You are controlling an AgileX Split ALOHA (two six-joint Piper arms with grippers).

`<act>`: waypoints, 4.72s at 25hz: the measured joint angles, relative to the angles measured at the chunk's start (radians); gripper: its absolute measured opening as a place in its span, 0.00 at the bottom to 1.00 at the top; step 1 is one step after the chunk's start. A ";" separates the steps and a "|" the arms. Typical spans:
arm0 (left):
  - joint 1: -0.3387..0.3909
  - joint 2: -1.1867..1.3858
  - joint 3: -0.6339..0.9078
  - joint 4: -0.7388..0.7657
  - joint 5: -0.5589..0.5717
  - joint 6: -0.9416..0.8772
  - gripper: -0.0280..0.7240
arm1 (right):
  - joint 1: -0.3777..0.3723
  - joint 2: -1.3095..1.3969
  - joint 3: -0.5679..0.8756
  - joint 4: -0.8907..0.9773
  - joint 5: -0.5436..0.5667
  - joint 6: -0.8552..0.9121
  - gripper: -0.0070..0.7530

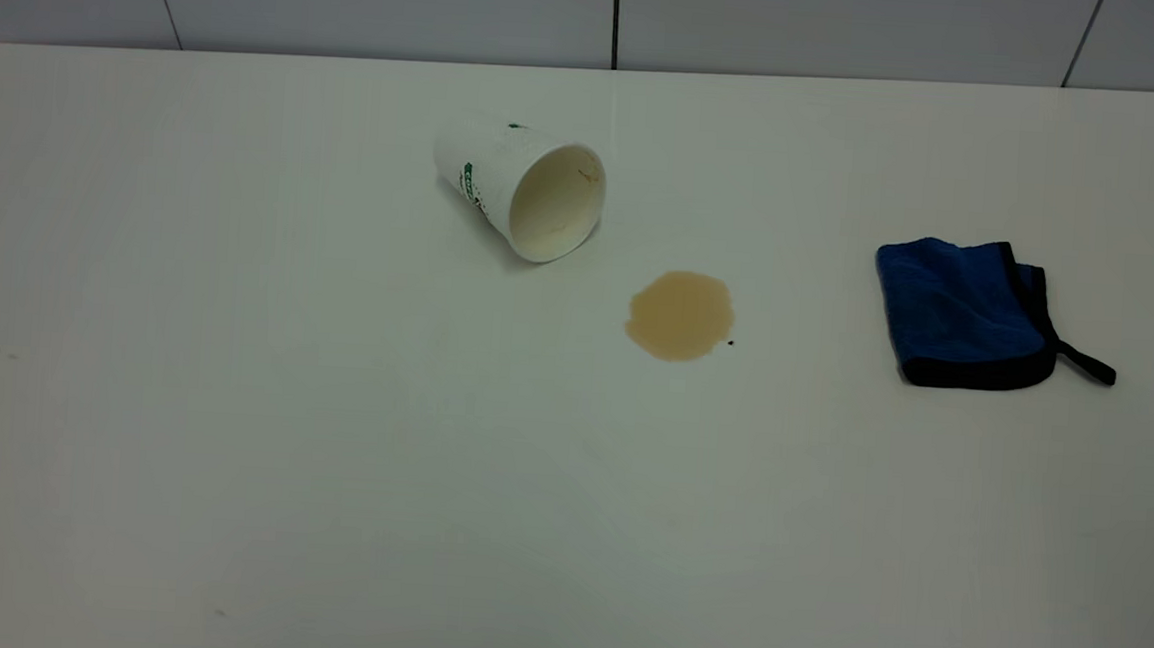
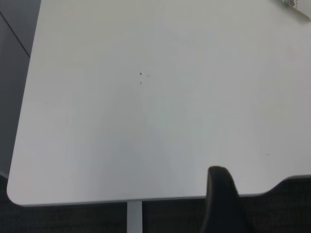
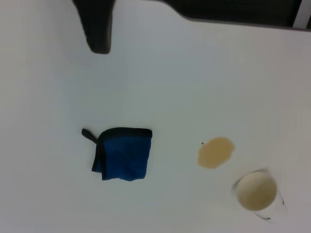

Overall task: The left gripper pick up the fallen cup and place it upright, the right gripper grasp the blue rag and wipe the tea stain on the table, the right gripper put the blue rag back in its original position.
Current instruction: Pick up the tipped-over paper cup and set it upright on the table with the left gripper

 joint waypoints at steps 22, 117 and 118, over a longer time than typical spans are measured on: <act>0.000 0.000 0.000 0.000 0.000 0.000 0.66 | 0.000 0.000 0.000 0.000 0.000 0.000 0.70; -0.665 2.655 -1.372 1.218 -0.538 -0.870 0.81 | 0.000 0.000 0.000 0.000 0.000 0.000 0.70; -0.662 2.657 -1.372 1.245 -0.539 -0.903 0.81 | 0.000 0.000 0.000 0.000 0.000 0.000 0.70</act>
